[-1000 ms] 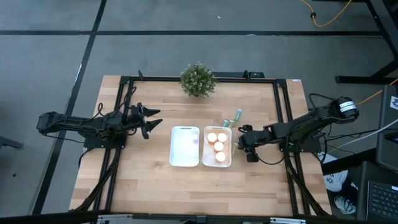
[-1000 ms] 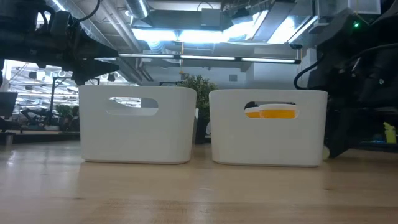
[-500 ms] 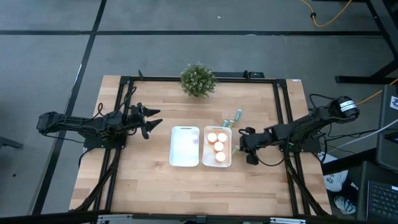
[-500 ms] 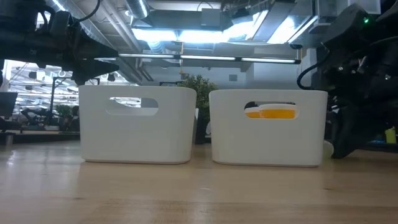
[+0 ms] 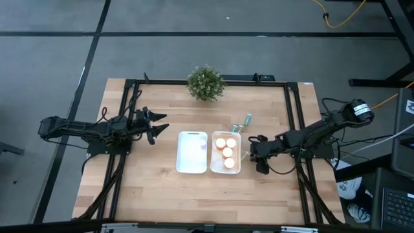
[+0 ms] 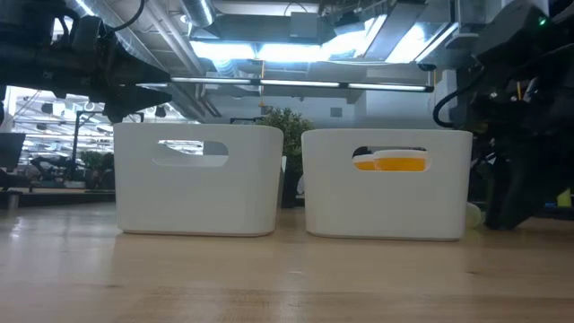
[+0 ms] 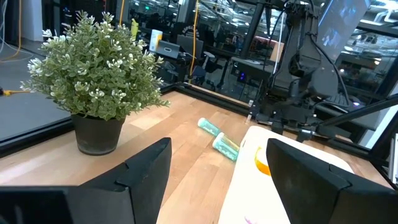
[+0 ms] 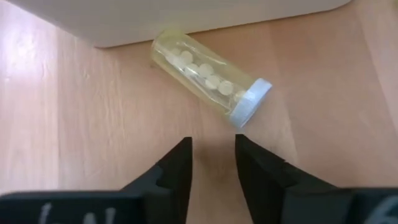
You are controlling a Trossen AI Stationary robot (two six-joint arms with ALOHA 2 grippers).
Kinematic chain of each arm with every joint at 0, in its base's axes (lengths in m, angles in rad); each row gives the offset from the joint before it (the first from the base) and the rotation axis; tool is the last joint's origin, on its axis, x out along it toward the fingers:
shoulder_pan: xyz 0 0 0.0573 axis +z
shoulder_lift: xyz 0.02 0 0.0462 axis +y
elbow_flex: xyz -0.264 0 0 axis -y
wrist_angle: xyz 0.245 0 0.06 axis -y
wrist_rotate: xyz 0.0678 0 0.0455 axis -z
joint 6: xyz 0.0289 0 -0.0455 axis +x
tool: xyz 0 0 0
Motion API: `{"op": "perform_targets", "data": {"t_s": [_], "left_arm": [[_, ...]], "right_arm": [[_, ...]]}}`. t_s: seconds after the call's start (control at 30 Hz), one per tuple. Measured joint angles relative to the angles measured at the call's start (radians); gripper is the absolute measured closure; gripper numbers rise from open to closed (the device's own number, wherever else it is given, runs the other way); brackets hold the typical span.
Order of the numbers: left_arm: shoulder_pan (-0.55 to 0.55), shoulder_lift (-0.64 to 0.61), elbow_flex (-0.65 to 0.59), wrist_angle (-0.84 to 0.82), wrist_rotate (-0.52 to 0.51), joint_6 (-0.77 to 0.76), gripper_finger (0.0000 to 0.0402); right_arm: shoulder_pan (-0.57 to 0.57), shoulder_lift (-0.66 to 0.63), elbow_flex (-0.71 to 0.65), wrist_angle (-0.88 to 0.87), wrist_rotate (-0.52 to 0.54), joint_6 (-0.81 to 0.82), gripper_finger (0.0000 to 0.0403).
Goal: Pick and place medicine bottles into bin by pill shape (circle, oval)
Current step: Put the yellow tablet bottle into the left white bin
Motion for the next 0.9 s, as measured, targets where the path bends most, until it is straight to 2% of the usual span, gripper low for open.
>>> {"op": "perform_targets", "data": {"t_s": [0.2, 0.47, 0.7, 0.9], "left_arm": [[0.0, 0.0, 0.0, 0.0, 0.0, 0.0, 0.0147], [0.0, 0.0, 0.0, 0.0, 0.0, 0.0, 0.0147], [0.0, 0.0, 0.0, 0.0, 0.0, 0.0, 0.0147], [0.0, 0.0, 0.0, 0.0, 0.0, 0.0, 0.0147]], "right_arm": [[0.002, 0.0, -0.001, -0.001, 0.011, -0.035, 0.0241], [-0.002, -0.108, -0.01, -0.055, 0.037, -0.289, 0.0184], [-0.023, -0.227, -0.008, -0.058, 0.12, -0.434, 0.0181], [-0.053, -0.204, -0.007, -0.033, 0.114, -0.523, 0.0173]]}}
